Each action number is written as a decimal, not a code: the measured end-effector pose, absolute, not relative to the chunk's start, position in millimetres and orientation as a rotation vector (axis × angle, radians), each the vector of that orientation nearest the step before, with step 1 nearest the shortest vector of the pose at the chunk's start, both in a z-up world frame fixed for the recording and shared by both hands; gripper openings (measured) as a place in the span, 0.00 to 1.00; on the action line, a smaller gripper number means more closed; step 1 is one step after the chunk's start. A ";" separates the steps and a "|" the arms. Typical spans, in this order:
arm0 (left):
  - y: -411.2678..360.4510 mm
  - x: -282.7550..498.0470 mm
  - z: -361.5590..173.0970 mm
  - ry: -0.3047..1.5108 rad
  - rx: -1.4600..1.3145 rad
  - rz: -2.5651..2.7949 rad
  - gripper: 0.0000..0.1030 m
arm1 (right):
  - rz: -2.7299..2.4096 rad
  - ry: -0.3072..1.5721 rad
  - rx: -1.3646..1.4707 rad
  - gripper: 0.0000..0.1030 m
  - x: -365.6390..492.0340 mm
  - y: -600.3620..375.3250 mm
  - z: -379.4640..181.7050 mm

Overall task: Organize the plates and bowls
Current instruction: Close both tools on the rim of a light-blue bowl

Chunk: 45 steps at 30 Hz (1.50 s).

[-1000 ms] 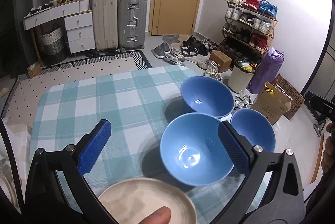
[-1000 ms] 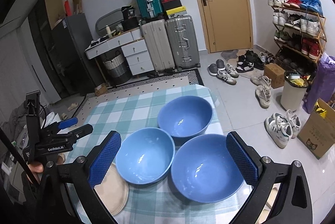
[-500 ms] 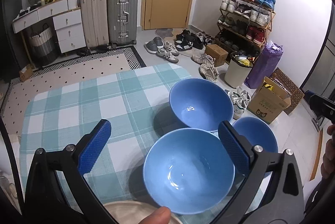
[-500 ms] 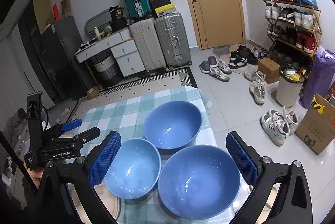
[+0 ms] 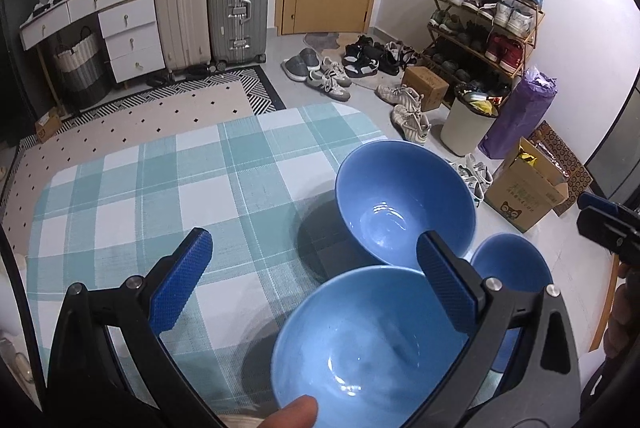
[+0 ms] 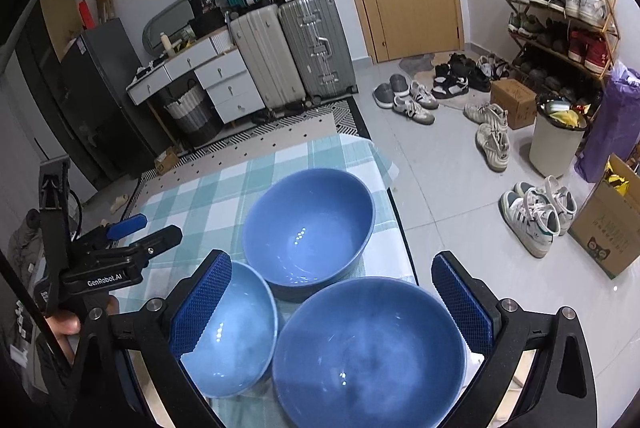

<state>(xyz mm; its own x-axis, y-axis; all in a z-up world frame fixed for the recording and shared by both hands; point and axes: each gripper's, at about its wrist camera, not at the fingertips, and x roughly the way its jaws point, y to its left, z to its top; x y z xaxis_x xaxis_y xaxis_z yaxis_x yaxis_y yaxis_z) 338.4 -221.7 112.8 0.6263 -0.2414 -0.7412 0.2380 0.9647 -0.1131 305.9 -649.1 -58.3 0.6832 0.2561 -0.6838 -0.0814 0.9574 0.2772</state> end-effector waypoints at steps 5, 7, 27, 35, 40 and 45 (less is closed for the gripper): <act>-228.9 356.6 95.9 0.869 0.005 -0.281 0.99 | 0.202 0.833 0.239 0.99 326.0 -648.0 -78.1; -232.8 362.2 89.4 0.878 0.015 -0.282 0.99 | 0.204 0.853 0.249 0.99 335.8 -647.6 -88.3; -276.1 409.9 25.4 0.982 0.087 -0.300 0.94 | 0.221 0.996 0.279 0.72 390.0 -646.1 -156.9; -290.4 417.0 12.8 1.021 0.082 -0.321 0.73 | 0.222 1.003 0.278 0.62 394.7 -646.4 -164.7; -295.4 419.1 10.1 1.025 0.088 -0.328 0.63 | 0.220 1.004 0.265 0.46 397.6 -642.7 -165.6; -297.9 420.9 8.3 1.037 0.081 -0.338 0.48 | 0.201 0.998 0.252 0.36 397.8 -640.7 -162.8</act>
